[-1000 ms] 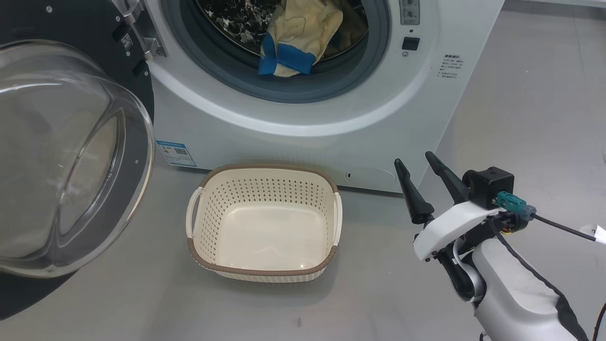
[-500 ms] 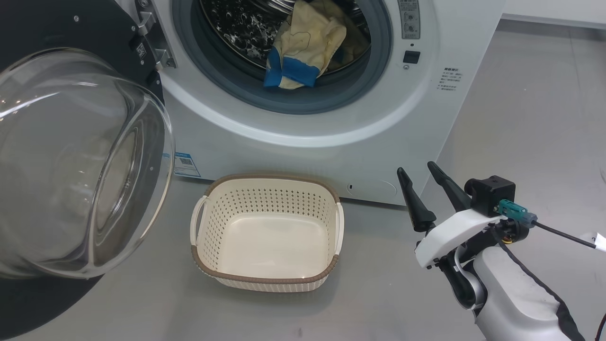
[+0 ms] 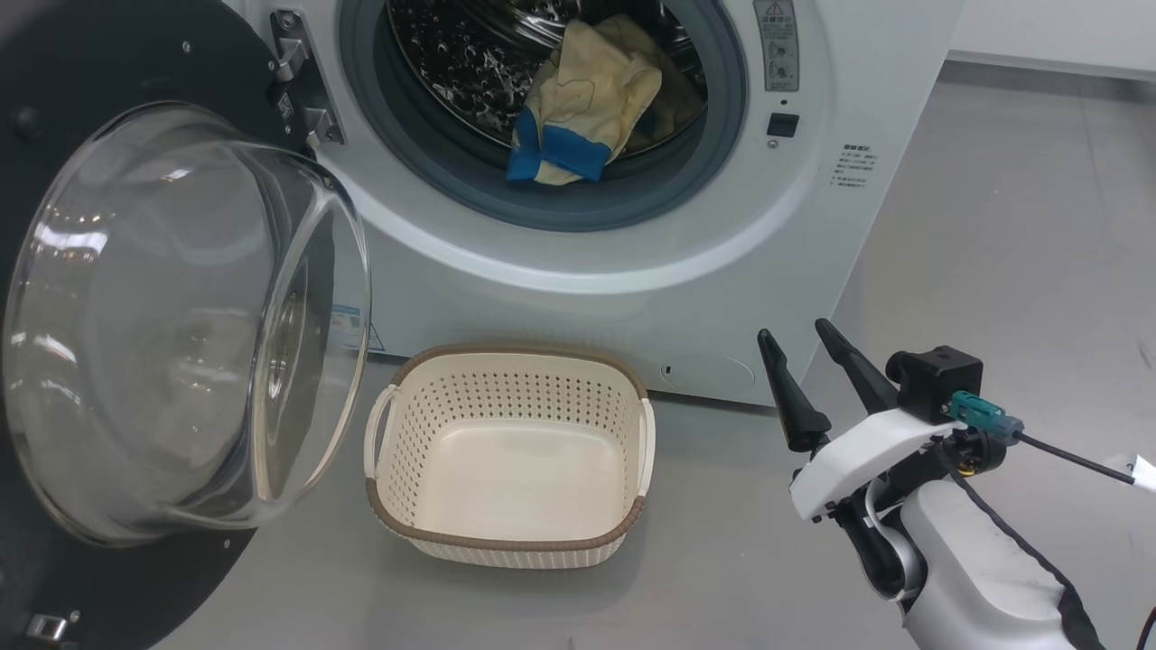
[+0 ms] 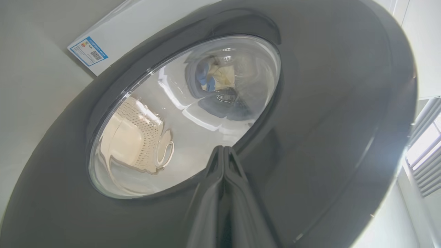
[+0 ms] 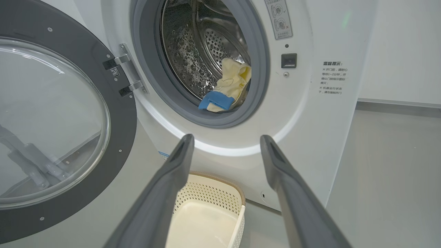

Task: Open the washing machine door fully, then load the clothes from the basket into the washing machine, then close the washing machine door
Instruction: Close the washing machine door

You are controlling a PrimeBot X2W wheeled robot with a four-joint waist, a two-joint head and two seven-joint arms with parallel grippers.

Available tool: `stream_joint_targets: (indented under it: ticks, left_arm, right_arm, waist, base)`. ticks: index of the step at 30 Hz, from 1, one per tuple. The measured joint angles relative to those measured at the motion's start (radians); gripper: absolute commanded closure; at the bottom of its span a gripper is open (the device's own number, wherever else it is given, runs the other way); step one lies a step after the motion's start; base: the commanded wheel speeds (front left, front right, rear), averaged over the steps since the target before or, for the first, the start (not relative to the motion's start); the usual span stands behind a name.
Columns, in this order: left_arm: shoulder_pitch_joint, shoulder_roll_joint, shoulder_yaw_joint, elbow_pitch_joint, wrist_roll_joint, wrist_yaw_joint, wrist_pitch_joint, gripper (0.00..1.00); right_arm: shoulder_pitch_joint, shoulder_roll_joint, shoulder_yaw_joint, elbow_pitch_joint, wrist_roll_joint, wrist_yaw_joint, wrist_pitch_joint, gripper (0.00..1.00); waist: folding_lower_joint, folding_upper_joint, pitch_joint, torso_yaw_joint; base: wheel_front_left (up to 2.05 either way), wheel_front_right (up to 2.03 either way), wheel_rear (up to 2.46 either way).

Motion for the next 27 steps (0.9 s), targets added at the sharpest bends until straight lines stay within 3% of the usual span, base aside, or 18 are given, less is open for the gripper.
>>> stream_joint_targets:
  ticks: [12,27]
  left_arm:
    - [0.055,-0.039,-0.007,-0.202,-0.077,0.0,0.102,1.0]
    - [0.09,-0.096,-0.012,-0.407,-0.107,0.018,0.091,1.0]
  right_arm:
    - [0.0,0.019,0.011,0.0,0.007,0.008,0.0,0.0]
    - [0.0,0.031,0.011,0.0,0.01,0.009,-0.002,0.0]
  waist:
    - [0.0,0.0,-0.008,-0.052]
    - [0.0,0.0,-0.021,-0.188]
  base:
    - [0.0,0.0,0.0]
    - [0.0,0.0,0.0]
